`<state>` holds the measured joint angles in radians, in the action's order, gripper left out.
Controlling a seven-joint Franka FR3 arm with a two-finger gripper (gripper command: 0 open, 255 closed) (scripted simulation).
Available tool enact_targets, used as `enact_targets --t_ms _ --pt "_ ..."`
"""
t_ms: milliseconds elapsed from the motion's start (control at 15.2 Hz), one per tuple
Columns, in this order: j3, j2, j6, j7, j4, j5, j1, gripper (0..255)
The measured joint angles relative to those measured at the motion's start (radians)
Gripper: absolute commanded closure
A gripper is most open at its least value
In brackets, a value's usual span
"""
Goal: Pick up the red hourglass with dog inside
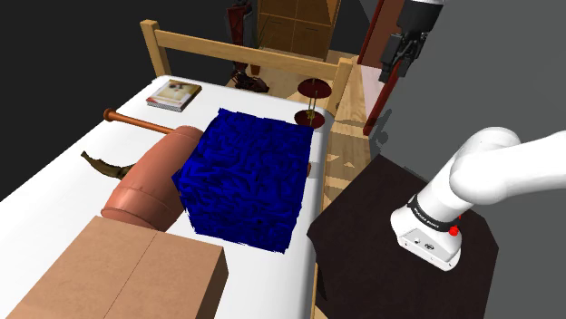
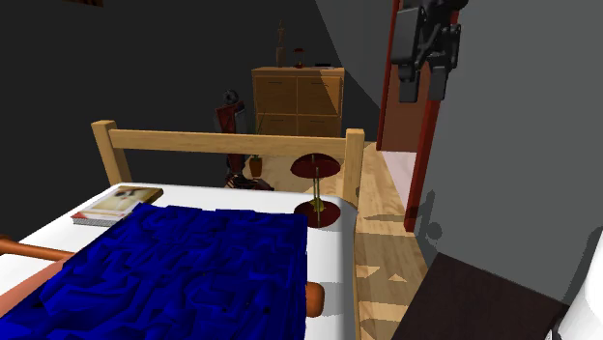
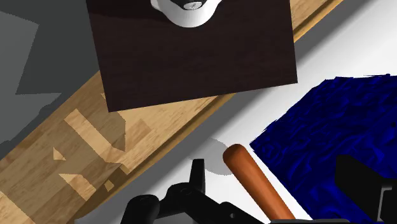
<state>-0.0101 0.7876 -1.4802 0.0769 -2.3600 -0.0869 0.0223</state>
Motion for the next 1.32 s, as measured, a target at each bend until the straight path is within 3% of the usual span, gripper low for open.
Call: enact_targets --t_ms 264,594,990,1122,1320 --pt "-0.047 0.040 -0.077 -0.068 -0.075 0.020 0.006 0" --pt "-0.169 0.093 -0.292 -0.235 -0.250 0.065 0.023 0" --pt "-0.352 0.041 -0.578 -0.461 -0.378 0.094 0.023 0" --pt "-0.424 0.011 -0.677 -0.546 -0.415 0.094 0.012 0" --pt "-0.548 -0.087 -0.835 -0.686 -0.426 0.060 -0.050 0"
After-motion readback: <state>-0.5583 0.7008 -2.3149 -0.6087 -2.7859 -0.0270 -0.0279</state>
